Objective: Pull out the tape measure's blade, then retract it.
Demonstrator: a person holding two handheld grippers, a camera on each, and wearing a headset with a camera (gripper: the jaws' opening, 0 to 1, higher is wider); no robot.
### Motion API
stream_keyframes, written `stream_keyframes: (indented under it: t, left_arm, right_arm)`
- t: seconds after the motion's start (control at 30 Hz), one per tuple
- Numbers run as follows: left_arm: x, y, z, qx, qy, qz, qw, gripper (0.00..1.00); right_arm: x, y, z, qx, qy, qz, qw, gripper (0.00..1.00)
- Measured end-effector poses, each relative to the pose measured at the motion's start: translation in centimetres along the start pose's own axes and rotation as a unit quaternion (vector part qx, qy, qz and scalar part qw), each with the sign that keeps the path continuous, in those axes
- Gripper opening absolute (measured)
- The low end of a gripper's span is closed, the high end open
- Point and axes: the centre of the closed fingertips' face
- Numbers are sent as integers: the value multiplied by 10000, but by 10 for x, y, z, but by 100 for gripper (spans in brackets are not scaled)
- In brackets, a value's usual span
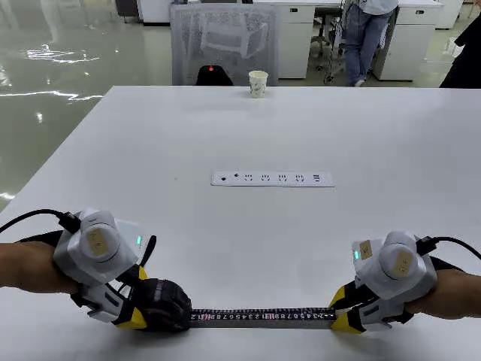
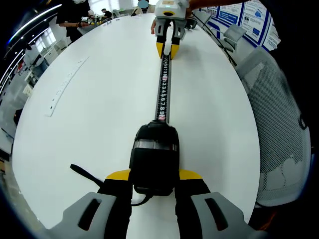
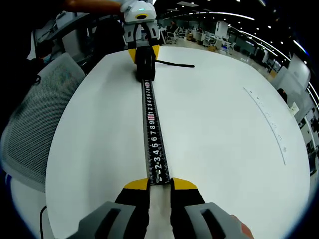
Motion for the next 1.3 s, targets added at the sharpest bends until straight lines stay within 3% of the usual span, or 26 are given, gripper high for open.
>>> stream_keyframes:
  t: [0.23, 0.57, 1.0, 1.3]
  left_arm:
    - [5, 1, -6, -70, 61, -76, 9999, 28]
    - [16, -6, -6, -226, -73, -114, 9997, 43]
    - [15, -15, 6, -242, -374, 88, 9990, 53]
    - [13, -23, 13, -348, -664, 353, 9966, 62]
  right_arm:
    - [-1, 0, -2, -29, 6, -21, 10000, 15]
    - [0, -4, -6, -22, 61, -75, 10000, 23]
    - [-2, -15, -13, 124, 302, -3, 9995, 32]
    - [-7, -22, -20, 293, 547, 168, 9979, 37]
Point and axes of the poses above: the centre of the closed fingertips' face, and the gripper's own axes: y roughly forward along the fingers, z roughly to its right, x roughly out of its underside, and after that the axes turned 13 degrees about -y, right-handed
